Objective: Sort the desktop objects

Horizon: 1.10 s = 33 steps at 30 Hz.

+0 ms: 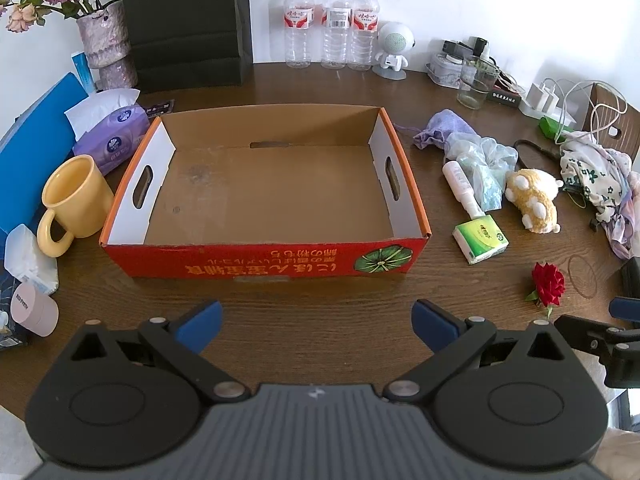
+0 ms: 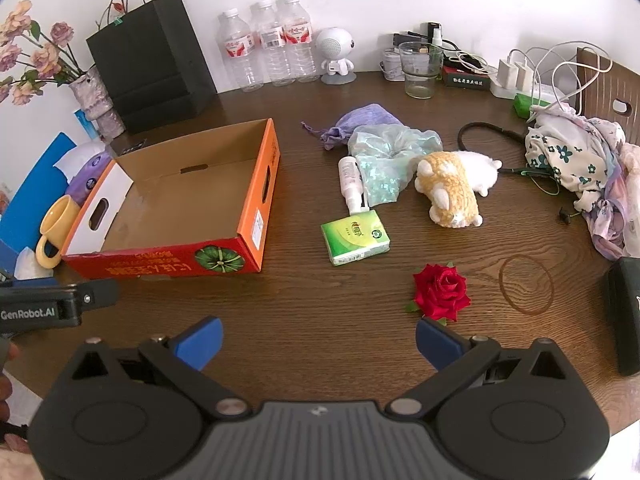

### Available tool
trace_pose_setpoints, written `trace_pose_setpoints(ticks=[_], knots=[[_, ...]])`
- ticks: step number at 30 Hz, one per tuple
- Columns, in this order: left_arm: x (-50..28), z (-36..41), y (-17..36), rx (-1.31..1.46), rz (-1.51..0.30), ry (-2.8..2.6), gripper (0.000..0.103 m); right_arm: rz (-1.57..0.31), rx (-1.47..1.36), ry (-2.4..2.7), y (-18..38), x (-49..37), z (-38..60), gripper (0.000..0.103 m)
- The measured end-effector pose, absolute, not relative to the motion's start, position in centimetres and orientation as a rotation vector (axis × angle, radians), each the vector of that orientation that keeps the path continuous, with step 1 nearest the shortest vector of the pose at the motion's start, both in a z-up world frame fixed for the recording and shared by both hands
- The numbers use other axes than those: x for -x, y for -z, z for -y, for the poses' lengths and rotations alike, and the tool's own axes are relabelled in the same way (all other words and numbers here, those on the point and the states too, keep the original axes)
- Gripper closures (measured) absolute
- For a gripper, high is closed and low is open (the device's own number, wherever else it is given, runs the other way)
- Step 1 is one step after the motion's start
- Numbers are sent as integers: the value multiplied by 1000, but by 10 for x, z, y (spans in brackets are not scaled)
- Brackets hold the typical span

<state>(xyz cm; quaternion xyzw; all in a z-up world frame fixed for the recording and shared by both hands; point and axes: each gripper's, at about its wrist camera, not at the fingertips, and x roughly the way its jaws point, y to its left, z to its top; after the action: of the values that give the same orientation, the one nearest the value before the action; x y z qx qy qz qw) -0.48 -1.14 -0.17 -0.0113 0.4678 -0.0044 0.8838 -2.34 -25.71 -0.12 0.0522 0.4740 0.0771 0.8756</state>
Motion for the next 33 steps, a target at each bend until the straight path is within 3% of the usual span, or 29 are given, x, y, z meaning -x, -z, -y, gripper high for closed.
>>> trace_pose_setpoints(ticks=[33], knots=[[0, 11, 6, 32, -993, 18, 0, -998, -107, -155, 4, 22, 258, 0]])
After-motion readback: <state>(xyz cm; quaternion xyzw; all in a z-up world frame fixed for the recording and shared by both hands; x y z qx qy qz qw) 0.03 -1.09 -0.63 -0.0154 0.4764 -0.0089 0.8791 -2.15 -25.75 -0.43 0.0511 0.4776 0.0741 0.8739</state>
